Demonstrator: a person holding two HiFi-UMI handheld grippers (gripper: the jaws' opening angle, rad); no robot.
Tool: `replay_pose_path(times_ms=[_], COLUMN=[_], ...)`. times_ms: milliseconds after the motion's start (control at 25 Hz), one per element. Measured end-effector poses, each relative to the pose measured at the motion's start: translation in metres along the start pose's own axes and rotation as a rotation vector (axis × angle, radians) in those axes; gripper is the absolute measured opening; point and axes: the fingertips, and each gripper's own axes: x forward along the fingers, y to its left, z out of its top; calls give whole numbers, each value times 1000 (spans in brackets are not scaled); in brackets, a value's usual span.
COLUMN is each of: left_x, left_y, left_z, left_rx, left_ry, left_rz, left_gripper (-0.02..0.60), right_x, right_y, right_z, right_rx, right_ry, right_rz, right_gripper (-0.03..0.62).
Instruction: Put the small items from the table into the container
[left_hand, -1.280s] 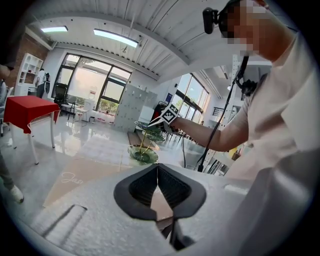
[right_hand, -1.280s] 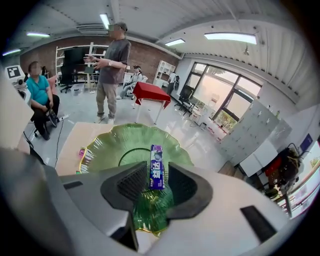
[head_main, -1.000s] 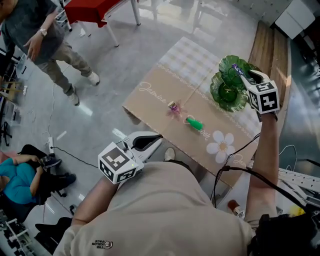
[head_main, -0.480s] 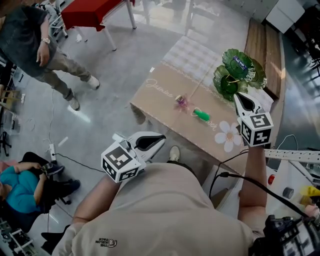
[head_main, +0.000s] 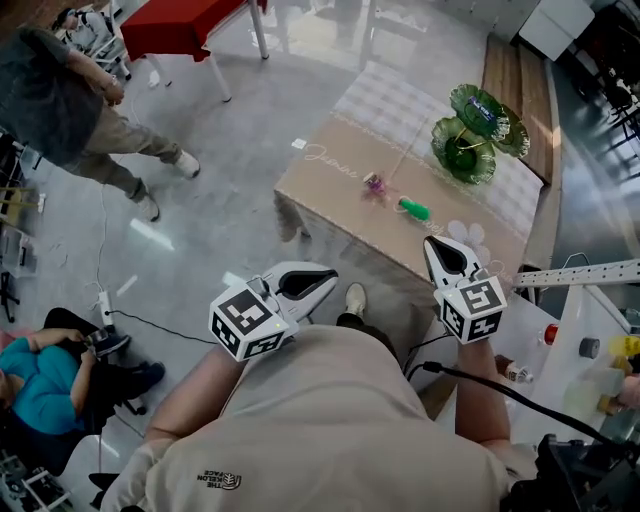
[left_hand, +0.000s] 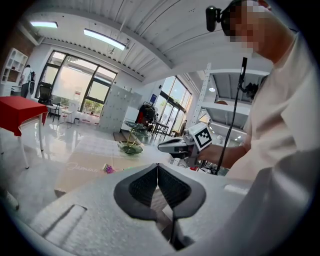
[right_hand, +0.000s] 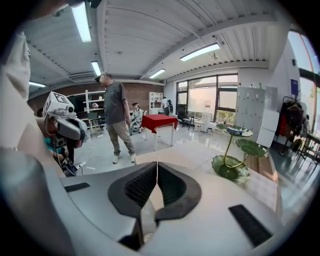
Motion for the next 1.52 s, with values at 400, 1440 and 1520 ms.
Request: replay_pose_path(times_ms=[400,1440,1520], left_x=[-46,-49,-42], left_y=[-20,4,8], left_z=[-33,-31,-26], left_rx=[15,-22,-30], left_ry=[7,-9,-12], left_rz=[-36,35,48], left_gripper=[8,8,8], right_x=[-20,27,36], right_y=[101,55,34], right_z=[-34,-65,-70], right_rx=[3,-226,-230], right_ry=[-8,101,123], right_rz=[31,34,31], right_gripper=[20,53,103])
